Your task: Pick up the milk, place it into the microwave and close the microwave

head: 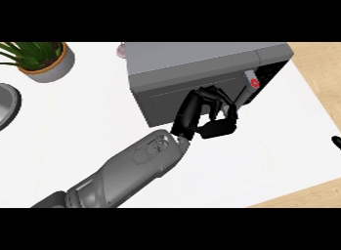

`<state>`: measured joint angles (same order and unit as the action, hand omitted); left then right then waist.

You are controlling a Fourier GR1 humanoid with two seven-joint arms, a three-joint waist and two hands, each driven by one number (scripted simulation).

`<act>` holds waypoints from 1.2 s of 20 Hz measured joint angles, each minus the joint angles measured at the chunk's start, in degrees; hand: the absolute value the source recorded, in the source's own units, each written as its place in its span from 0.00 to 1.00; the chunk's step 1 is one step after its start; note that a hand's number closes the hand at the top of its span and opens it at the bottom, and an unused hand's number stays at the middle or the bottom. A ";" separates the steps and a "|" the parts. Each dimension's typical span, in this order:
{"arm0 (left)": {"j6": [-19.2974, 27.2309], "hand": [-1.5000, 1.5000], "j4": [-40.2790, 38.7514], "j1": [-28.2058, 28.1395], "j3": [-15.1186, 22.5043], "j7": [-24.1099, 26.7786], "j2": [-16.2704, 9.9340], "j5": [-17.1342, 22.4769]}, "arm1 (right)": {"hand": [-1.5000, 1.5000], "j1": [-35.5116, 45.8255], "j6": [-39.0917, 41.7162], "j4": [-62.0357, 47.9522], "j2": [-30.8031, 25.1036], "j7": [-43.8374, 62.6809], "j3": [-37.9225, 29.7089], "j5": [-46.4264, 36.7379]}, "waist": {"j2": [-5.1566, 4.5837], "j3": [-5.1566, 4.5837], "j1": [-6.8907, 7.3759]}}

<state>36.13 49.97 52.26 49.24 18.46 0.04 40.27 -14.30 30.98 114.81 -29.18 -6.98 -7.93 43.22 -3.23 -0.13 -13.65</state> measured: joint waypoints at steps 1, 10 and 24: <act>-0.19 1.00 0.01 0.02 -0.02 0.37 0.00 0.68 | 0.00 0.34 -0.13 0.08 -0.08 0.06 -0.15 0.31 | -0.03 0.01 0.02; -0.04 1.00 0.21 -0.24 -0.49 3.42 0.02 5.55 | 0.00 1.18 -0.66 1.17 -0.71 1.01 -0.69 3.12 | -0.13 0.09 -0.48; 1.85 1.00 -0.48 -0.09 0.79 10.24 0.02 9.23 | 0.00 1.91 2.03 3.55 -3.08 2.41 -0.03 7.01 | -0.67 0.10 -0.98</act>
<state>37.98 49.49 52.17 50.03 28.70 0.06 49.50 -12.39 33.01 118.36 -32.26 -4.57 -7.96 50.22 -3.90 -0.03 -14.63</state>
